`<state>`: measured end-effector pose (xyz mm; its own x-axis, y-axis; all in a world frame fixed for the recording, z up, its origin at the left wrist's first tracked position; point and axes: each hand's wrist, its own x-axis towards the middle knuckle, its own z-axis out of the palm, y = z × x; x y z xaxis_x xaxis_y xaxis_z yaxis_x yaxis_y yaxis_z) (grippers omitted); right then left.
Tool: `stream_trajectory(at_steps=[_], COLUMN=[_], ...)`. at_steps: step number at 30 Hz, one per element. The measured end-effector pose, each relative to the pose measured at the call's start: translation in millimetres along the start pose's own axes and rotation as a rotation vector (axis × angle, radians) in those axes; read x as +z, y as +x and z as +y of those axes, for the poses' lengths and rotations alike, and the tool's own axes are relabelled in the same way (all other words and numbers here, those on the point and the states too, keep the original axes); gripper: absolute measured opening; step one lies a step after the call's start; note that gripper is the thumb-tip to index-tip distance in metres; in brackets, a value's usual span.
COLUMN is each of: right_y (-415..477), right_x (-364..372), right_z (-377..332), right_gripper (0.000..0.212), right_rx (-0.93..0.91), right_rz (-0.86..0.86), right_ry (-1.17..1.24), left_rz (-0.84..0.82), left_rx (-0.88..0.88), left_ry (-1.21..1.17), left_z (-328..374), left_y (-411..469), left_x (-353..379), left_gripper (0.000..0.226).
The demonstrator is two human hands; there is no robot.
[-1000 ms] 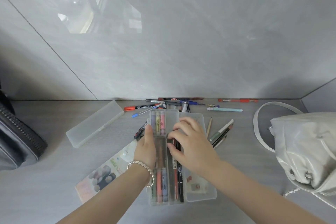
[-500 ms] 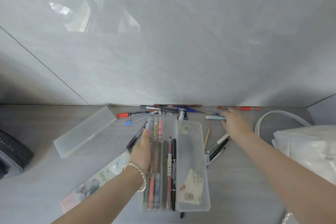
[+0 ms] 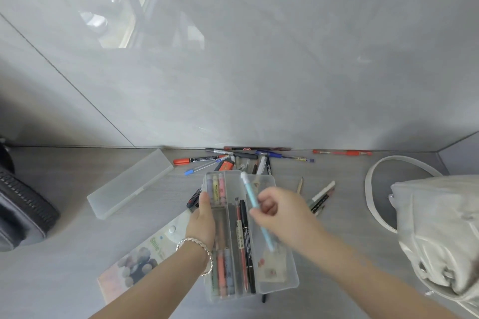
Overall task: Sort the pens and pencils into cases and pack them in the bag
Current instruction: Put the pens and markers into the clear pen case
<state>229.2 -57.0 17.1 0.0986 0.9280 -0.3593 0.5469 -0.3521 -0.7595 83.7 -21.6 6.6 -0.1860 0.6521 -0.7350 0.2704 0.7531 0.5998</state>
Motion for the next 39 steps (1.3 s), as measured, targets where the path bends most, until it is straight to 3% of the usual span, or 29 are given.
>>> stream_trajectory(at_steps=[3,8,12,19,25,28,30,35,39], right_y=[-21.4,-39.0,-40.3,-21.6,-1.3,41.4,78.5,150.2,166.9], right_x=[24.5,32.5,27.9,52.2,66.1,58.5,51.2,56.8,70.5], right_z=[-10.9,-19.3,-23.5,-5.2,-15.3,-25.1,-29.2,-36.3,-44.5], right_gripper=[0.023,0.045,0.037,0.033,0.028,0.012,0.016,0.029,0.026], right_rx=[0.043,-0.041,-0.196,-0.346,-0.522,-0.547,-0.501,-0.468,-0.524], right_rz=[-0.084,-0.067,0.142,0.347,0.378,0.403,0.347,-0.089,-0.23], right_ry=[-0.026,-0.296,-0.394,-0.581,-0.569,-0.454,-0.489,-0.856,-1.139], left_rz=[0.0,-0.029,-0.068,-0.083,-0.032,-0.049,-0.013,0.003,-0.007], left_rx=[0.019,0.031,0.038,0.09,0.079,0.036,0.032,0.013,0.011], left_ry=[0.014,0.002,0.02,0.052,0.072,0.091,0.103,0.114,0.115], left_z=[-6.1,-18.0,-22.4,-22.4,-20.8,-19.5,-16.8,-10.2,-10.4], left_y=[-4.4,-7.8,-11.6,-9.5,6.1,22.1,27.9,42.8,54.0], left_x=[1.0,1.2,-0.6,-7.8,-34.1,-56.9,-69.7,-87.2,-92.0], left_gripper=[0.071,0.072,0.073,0.071,0.071,0.081,0.081,0.076,0.075])
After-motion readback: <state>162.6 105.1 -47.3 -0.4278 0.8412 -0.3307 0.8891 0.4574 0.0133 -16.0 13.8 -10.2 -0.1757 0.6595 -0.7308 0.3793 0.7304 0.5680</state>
